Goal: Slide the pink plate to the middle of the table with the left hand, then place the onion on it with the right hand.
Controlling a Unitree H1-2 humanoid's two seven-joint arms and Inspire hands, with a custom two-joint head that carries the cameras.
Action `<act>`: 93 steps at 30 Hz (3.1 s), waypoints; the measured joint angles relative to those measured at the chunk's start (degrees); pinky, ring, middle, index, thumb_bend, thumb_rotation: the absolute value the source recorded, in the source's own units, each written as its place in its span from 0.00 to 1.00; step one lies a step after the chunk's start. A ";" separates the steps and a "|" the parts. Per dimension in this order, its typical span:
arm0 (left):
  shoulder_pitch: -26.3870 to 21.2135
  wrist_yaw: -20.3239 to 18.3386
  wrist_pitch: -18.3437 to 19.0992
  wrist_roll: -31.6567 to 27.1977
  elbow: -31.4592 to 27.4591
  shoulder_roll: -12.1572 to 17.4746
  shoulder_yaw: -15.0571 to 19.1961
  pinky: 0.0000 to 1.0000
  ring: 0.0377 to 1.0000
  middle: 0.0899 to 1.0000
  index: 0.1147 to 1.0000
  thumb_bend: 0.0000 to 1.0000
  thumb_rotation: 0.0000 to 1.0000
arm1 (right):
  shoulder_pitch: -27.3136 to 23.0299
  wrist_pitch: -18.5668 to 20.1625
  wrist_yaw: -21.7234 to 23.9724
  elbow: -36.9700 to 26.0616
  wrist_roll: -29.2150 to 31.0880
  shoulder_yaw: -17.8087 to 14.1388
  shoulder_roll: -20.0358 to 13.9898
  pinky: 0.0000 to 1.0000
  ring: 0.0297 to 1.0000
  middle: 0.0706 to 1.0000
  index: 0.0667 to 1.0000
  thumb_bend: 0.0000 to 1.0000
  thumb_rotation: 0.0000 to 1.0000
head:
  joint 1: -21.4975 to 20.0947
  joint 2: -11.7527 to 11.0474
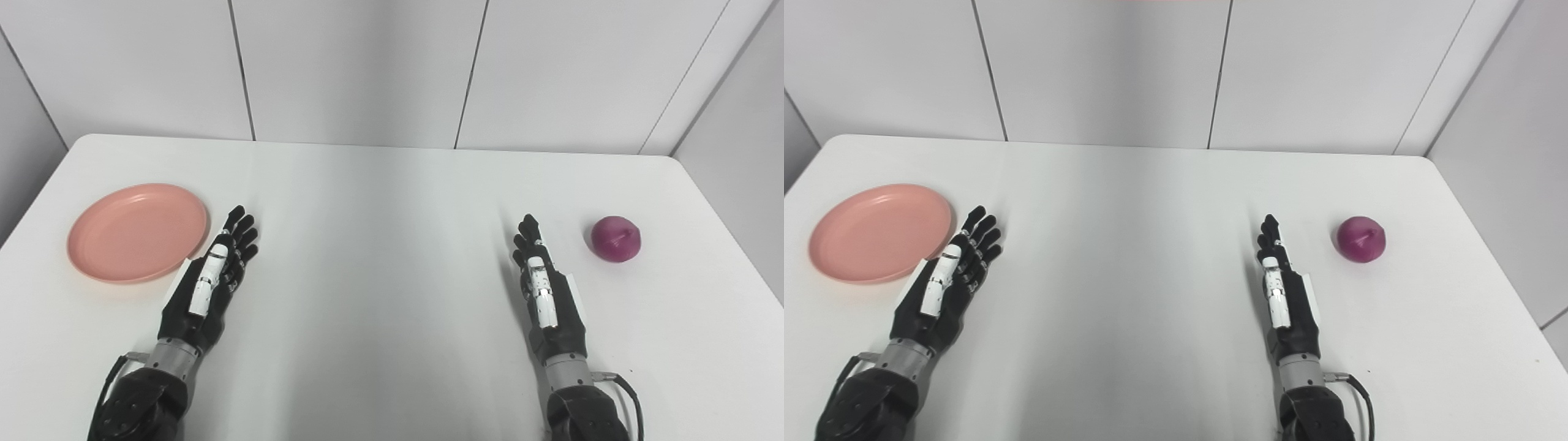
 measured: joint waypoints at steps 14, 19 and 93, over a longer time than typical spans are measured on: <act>0.54 1.81 1.38 1.26 -1.28 -0.71 -1.08 1.00 1.00 1.00 0.99 0.45 1.00 | 0.41 0.02 0.21 -0.55 1.80 -0.17 -0.53 1.00 1.00 1.00 1.00 0.22 1.00 | 6.67 0.00; 0.86 2.98 1.79 1.91 -1.94 -2.01 -1.49 1.00 1.00 1.00 0.99 0.46 1.00 | 0.48 0.02 0.87 -0.54 3.06 -0.40 -1.04 1.00 1.00 1.00 1.00 0.22 1.00 | 8.79 -0.26; -0.41 7.45 1.07 6.77 -0.59 -10.35 -5.43 1.00 1.00 1.00 1.00 0.40 1.00 | 1.94 15.66 2.27 -15.53 5.16 -1.30 -3.50 1.00 1.00 1.00 1.00 0.00 1.00 | 34.10 -5.01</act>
